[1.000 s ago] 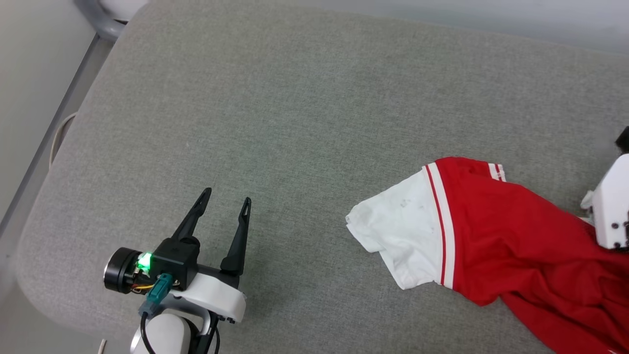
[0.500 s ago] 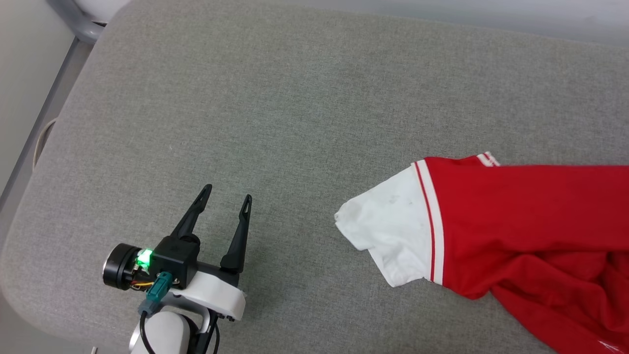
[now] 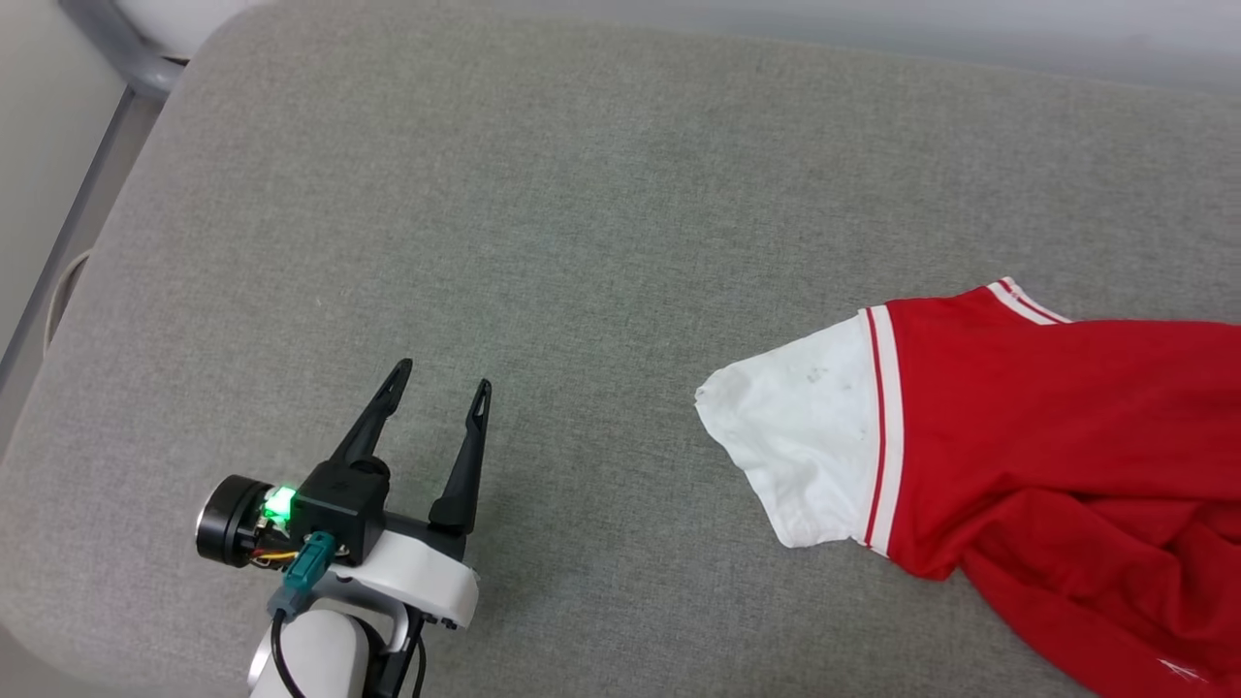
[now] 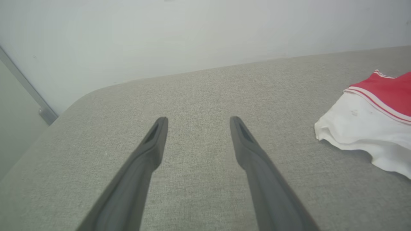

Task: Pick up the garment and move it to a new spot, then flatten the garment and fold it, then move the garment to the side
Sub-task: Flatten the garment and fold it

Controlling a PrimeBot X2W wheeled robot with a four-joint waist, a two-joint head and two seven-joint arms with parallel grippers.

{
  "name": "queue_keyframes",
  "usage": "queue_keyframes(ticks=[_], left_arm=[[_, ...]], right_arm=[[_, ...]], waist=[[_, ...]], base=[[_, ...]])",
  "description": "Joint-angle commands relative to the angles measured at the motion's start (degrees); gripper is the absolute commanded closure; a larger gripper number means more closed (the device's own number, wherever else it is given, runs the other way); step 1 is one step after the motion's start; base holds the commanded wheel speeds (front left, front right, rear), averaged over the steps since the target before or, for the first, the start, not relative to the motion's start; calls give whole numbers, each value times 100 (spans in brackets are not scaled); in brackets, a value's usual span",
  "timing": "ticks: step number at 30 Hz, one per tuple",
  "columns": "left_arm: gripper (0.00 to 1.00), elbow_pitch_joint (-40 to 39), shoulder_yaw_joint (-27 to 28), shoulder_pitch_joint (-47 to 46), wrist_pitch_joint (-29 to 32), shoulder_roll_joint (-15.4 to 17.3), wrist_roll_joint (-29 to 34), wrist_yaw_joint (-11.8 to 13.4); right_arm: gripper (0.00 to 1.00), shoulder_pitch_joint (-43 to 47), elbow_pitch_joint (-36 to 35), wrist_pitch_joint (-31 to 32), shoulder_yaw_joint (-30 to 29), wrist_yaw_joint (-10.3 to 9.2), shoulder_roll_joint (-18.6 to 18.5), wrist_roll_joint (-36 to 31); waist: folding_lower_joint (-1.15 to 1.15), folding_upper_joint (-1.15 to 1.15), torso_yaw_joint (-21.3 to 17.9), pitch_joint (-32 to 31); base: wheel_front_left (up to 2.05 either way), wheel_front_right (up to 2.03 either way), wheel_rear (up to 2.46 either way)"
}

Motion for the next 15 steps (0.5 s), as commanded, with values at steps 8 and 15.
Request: queue_keyframes(ticks=[8,15], left_arm=[[0,-54,112,106,-15,-17,-150,10],[0,-160,195,322,-15,-83,-291,-16]], right_arm=[[0,-207,-51,-1088,1044,-8,410,546],[0,608,-716,-2025,2257,-7,655,1565]], waist=[[0,0,-402,-577],[0,0,-732,-996]], base=[[0,0,0],[0,0,0]])
